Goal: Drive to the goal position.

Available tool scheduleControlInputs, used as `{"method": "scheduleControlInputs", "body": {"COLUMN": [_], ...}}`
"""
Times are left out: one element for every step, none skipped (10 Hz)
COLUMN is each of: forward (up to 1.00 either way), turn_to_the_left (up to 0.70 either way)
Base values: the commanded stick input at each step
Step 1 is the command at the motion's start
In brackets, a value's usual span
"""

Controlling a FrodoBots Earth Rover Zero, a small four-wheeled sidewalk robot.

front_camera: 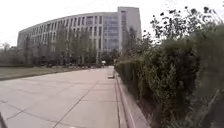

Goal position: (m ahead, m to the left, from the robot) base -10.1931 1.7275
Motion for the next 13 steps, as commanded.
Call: {"method": "scheduleControlInputs", "body": {"forward": [0.0,0.0,0.0,0.0,0.0,0.0,0.0,0.0,0.0,0.0,0.0,0.0,0.0], "turn_to_the_left": [0.45,0.45,0.45,0.45,0.45,0.45,0.45,0.45,0.45,0.45,0.45,0.45,0.45]}}
